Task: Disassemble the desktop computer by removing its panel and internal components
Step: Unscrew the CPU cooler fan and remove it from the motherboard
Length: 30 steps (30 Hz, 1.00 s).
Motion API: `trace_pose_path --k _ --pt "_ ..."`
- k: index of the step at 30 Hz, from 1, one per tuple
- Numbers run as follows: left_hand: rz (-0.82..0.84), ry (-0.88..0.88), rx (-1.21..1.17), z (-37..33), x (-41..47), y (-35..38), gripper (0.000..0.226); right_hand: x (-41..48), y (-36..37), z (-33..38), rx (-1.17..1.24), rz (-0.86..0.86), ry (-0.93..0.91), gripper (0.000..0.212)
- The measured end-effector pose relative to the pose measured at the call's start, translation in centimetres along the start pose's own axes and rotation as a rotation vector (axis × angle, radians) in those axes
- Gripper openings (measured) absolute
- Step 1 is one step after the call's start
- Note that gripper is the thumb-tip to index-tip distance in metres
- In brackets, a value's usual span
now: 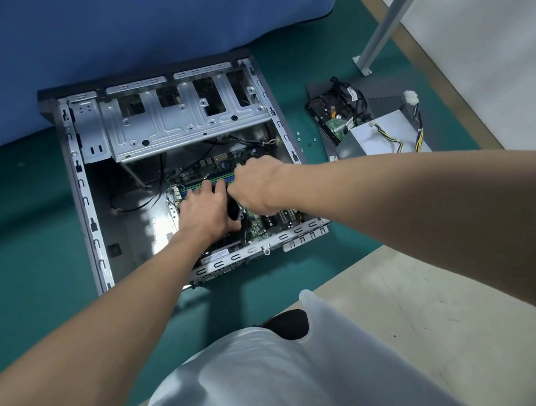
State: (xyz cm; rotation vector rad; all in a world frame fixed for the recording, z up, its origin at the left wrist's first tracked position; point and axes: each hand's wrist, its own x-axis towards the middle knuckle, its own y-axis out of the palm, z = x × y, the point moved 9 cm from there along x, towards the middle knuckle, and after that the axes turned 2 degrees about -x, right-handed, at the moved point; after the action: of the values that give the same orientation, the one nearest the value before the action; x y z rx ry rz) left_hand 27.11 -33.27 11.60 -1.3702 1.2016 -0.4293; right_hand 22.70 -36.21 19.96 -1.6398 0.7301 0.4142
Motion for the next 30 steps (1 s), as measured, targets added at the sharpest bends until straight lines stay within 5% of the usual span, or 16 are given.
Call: trace_pose_path --k 2,4,9,13,15,18,20,24,26,30 --pt "0.004 -0.021 -0.024 0.2 -0.1 0.1 0.081 0.2 -0.6 2.2 -0.182 -0.134 -0.174 0.026" --pt "0.001 -0.037 -0.050 0.4 -0.1 0.1 0.078 0.3 -1.2 2.4 -0.117 -0.189 -0.191 0.031" --pt "0.003 0.003 -0.012 0.1 0.0 0.2 0.085 0.8 0.0 -2.1 0.581 -0.066 0.187 0.025" --pt "-0.012 0.010 -0.017 0.0 -0.1 0.0 0.088 -0.1 4.3 -3.6 0.992 0.259 0.489 0.017" --pt "-0.007 0.009 -0.009 0.0 -0.1 0.0 0.089 -0.1 4.0 -3.4 0.892 0.246 0.415 0.025" --pt "-0.009 0.006 0.005 0.0 0.0 0.0 0.088 0.0 1.9 -2.5 0.457 0.146 0.278 0.011" --pt "-0.006 0.007 0.015 -0.1 0.1 0.0 0.088 -0.2 0.9 -1.6 0.206 0.086 0.177 0.023" --pt "-0.001 -0.006 0.022 0.0 0.1 0.0 0.081 -0.1 -0.2 2.3 -0.222 -0.125 -0.185 0.023" --pt "-0.001 -0.006 0.015 0.0 0.1 0.0 0.080 0.1 -0.4 2.5 -0.144 -0.138 -0.196 0.023" --pt "-0.018 0.017 0.006 -0.1 0.0 -0.2 0.084 0.4 -0.2 -0.4 0.389 -0.052 0.013 0.011"
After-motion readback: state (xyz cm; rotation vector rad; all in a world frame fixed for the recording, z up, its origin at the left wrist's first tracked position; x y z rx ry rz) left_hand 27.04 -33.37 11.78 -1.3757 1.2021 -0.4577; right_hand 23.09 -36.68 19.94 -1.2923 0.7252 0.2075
